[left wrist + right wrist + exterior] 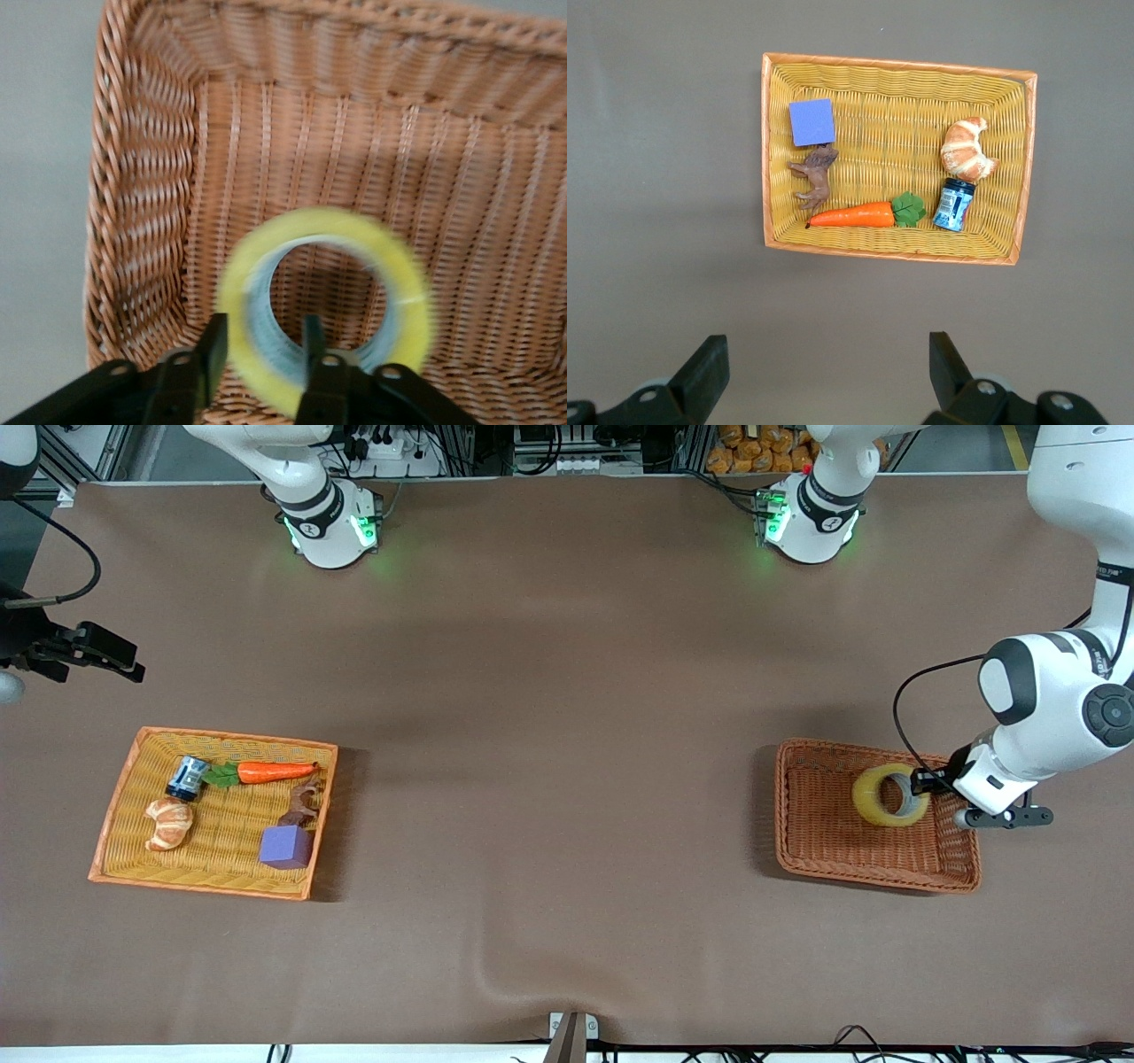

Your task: Transfer tape with both arms

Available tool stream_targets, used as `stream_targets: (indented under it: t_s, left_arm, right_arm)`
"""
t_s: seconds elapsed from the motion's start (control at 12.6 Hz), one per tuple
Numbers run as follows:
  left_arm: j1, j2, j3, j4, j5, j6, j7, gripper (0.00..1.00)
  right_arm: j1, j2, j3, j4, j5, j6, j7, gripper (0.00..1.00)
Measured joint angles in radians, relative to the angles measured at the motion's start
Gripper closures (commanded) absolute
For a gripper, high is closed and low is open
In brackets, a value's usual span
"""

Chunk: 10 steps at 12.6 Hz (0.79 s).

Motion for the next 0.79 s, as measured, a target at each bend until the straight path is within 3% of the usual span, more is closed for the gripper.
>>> stream_targets:
  t_s: [0.24, 0.55, 0.79]
  left_arm:
    - [-0.002, -0.008, -0.002, 0.111, 0.086, -0.014, 0.0, 0.0]
    - [-0.001, -0.036, -0.002, 0.312, 0.096, -0.076, 0.001, 0.0]
    - [-0.003, -0.095, -0.025, 0.405, 0.092, -0.26, 0.0, 0.0]
  right_arm:
    - [0.0, 0.0, 0.0, 0.0, 0.0, 0.0, 0.0, 0.0]
    - [0.0, 0.0, 0.0, 0.0, 0.0, 0.0, 0.0, 0.0]
    - [0.0, 0.0, 0.0, 0.001, 0.0, 0.0, 0.0, 0.0]
